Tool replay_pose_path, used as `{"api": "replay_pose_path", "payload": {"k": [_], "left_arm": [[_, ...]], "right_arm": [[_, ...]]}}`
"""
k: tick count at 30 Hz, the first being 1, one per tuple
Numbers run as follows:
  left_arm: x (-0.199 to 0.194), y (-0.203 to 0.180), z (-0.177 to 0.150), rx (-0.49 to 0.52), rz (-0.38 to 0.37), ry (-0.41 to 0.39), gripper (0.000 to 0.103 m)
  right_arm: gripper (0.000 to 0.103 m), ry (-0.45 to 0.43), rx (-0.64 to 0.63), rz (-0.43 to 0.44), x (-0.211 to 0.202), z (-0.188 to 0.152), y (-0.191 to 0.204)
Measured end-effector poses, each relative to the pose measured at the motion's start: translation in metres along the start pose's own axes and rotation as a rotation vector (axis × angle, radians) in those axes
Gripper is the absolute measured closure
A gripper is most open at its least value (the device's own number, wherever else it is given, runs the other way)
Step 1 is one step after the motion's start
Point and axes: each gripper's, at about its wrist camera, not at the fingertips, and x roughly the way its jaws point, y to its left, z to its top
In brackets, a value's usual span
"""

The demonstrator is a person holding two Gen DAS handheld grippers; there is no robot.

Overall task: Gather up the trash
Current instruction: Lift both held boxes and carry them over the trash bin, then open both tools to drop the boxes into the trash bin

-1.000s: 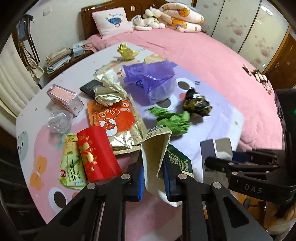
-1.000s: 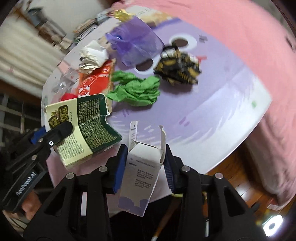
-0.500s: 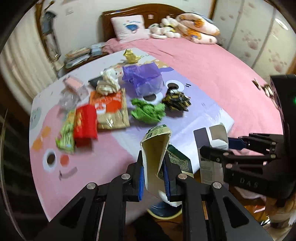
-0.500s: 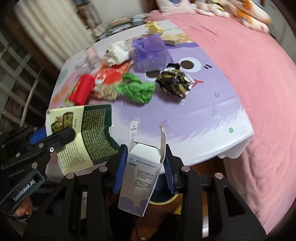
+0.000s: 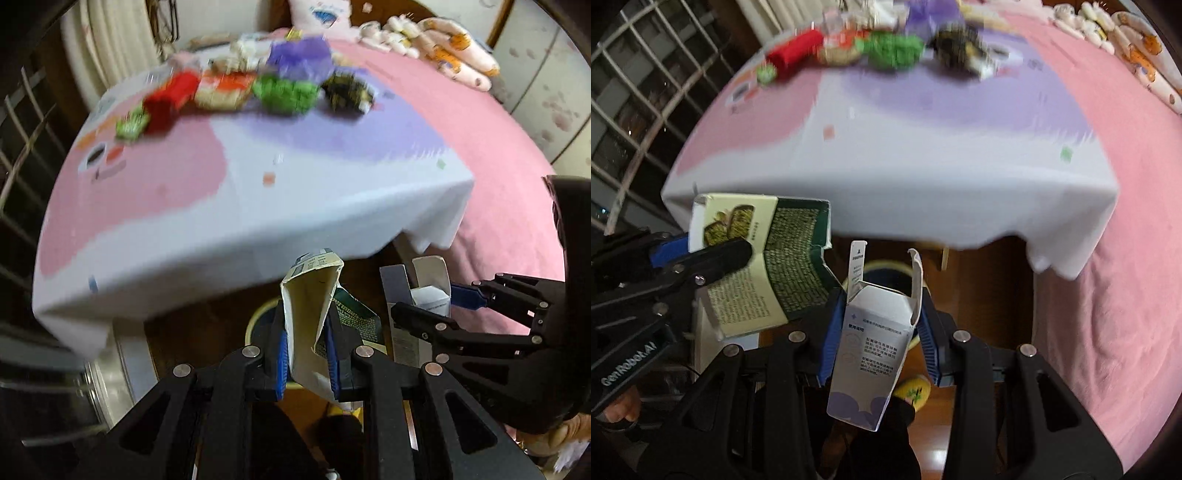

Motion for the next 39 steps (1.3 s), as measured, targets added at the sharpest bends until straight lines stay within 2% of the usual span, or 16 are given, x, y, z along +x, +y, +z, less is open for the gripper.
{"api": "replay_pose_path", "payload": {"k": [8,17,27,34,37,39], "left_arm": [[0.061,0.005,-0.057,-0.026,0.052,0.084,0.086],[0.163,0.029,-0.108,-0.042,0.044,0.170,0.086],[0.269,0.043,-0.128,-0.005,0.030,0.214,0.086],[0.322,0.057,-0.128,-0.022,0.028,0.230,0.084],[0.332,0.066,-0.127,-0.037,0.034,0.233,0.069],[0.334,0.071,-0.128,-0.044,0.036,0.229,0.044]], "right_arm": [[0.068,0.089,0.004,-0.005,0.074,-0.061,-0.003],[0.068,0.121,0.008,-0.062,0.167,-0.108,0.000],[0.066,0.144,0.087,-0.088,0.272,-0.142,-0.010],[0.066,0.139,0.129,-0.099,0.322,-0.134,-0.016],[0.055,0.133,0.128,-0.103,0.331,-0.127,-0.015],[0.046,0.120,0.126,-0.104,0.334,-0.126,-0.014]]}}
